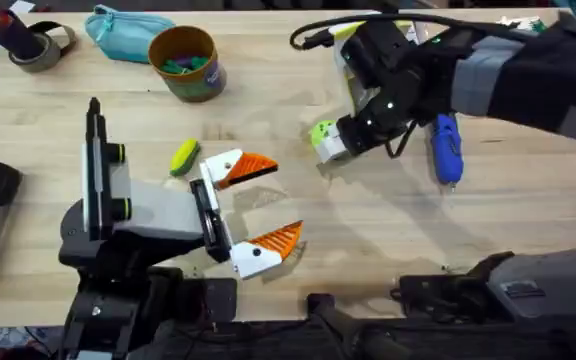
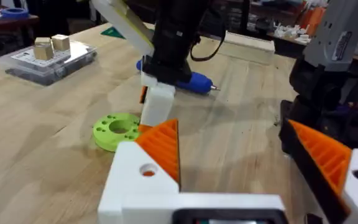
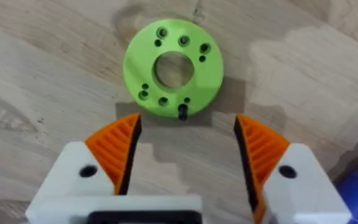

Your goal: Pick up the gripper from the table and insert it into the empty holder that is missing its gripper. Then pick up a screw, insert it into the mounting hole, and use the screwdriver to tighten it. Finally, clean up the table by picking up the vegetable and placing it into the bucket.

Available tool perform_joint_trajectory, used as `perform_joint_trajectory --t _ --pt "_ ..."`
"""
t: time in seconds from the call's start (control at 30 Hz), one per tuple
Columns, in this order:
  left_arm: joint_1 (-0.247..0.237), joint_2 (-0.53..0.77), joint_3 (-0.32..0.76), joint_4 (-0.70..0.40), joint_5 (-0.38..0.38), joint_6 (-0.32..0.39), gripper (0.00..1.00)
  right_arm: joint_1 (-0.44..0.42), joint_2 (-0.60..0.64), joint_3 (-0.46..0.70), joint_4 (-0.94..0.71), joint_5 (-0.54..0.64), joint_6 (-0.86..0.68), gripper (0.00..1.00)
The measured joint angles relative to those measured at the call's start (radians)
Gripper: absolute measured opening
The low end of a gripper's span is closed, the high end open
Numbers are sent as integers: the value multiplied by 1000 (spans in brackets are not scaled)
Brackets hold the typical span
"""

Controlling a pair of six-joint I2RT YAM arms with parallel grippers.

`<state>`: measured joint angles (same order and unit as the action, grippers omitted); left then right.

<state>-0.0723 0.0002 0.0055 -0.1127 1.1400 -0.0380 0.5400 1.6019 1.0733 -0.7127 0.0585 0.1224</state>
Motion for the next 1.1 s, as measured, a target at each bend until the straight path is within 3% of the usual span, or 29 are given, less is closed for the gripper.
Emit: perform_joint_trajectory --t 0.23,0.4,0.5,1.1 --pt "0 0 0 0 0 0 986 0 35 0 11 -1 -4 667" --pt "0 0 0 0 0 0 986 0 36 0 33 -1 -3 596" --pt "0 0 0 0 0 0 986 0 36 0 34 -1 -3 505" --pt "0 0 0 0 0 0 986 11 37 0 46 -1 -3 419"
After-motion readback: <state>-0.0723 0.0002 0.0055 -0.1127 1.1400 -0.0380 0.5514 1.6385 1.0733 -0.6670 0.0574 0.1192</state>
